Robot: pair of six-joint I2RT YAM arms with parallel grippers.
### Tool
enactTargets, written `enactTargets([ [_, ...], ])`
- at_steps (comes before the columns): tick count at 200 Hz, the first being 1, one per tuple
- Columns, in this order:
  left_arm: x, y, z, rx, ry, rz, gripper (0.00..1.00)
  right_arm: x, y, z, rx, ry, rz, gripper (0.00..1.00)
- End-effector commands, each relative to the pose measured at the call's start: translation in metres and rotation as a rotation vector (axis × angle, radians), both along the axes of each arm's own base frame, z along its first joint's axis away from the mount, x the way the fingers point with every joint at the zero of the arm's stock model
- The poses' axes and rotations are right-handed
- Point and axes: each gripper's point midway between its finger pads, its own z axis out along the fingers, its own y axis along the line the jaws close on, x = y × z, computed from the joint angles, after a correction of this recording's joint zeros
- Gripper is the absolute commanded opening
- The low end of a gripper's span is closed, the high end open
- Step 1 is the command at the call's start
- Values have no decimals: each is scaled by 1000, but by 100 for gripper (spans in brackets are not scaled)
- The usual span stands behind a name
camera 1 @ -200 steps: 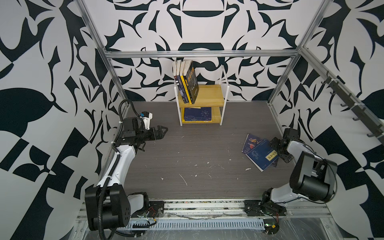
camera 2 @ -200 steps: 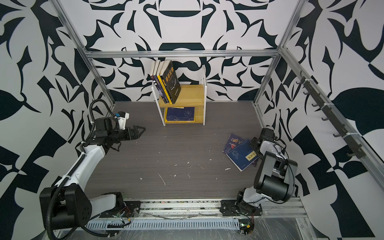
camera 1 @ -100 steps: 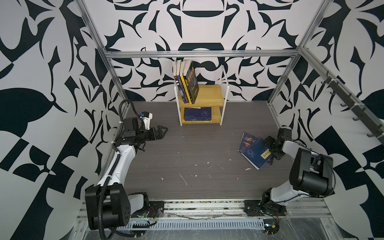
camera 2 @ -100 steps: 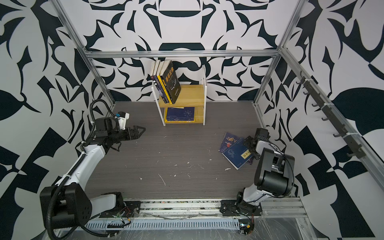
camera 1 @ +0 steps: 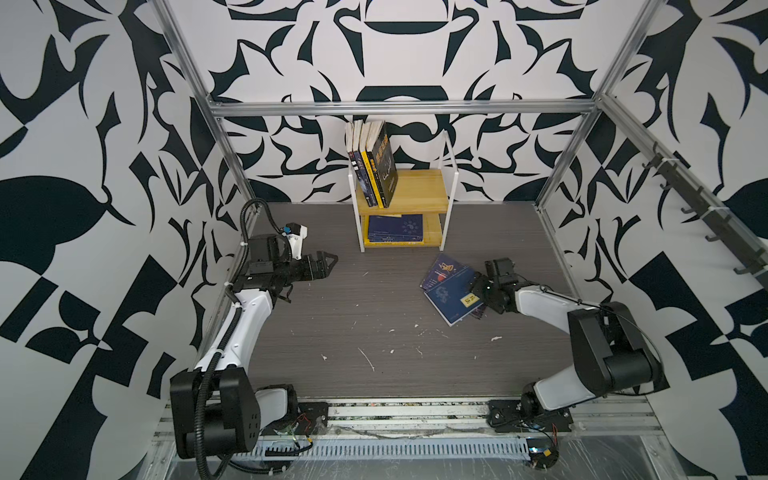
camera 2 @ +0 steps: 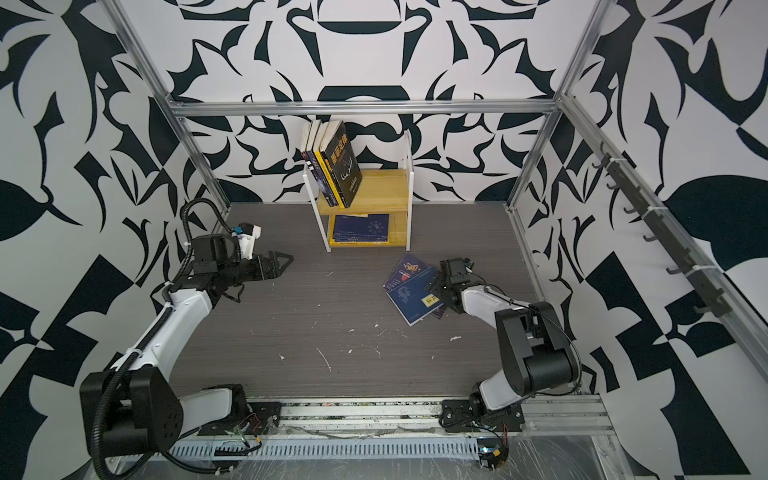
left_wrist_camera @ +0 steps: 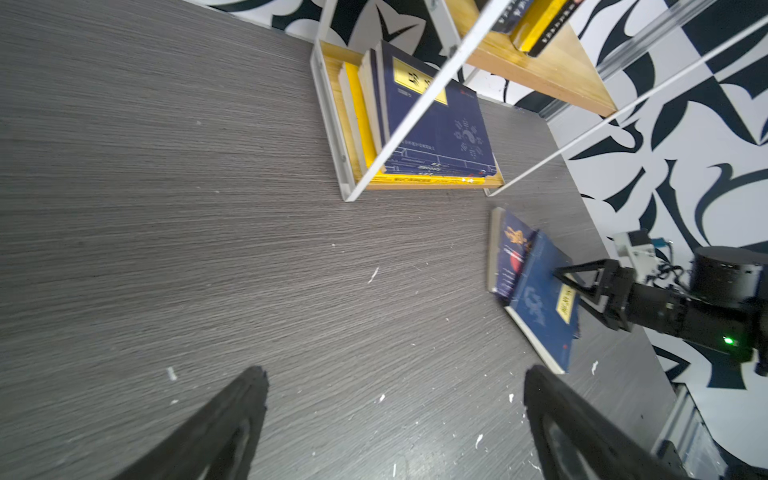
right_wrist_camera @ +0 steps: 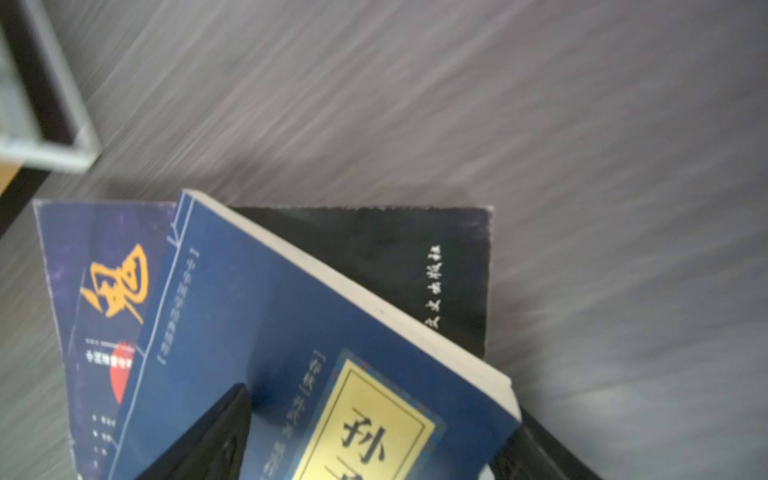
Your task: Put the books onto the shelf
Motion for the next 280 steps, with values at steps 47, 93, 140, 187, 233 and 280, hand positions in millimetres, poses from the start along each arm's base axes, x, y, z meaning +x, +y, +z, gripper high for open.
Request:
enactTargets([
  [47, -11, -60, -33, -24, 119, -127, 95, -37, 58, -27, -7, 186, 110, 87],
  [93, -9, -64, -60, -168, 257, 9, 99, -36, 50, 36, -80, 103, 202, 91],
  [140, -11, -88, -83, -273, 383, 48, 99, 2, 51, 58, -124, 47, 377, 89],
  [187, -12, -112, -101, -332, 455, 51, 92, 50, 58, 53, -82, 43, 477, 88],
  [233, -13, -113, -128, -300, 518, 107, 93, 56, 79, 30, 34, 76, 573, 83],
  [280, -21, -119, -150, -246, 553, 86, 90, 37, 113, 17, 96, 94, 625, 78],
])
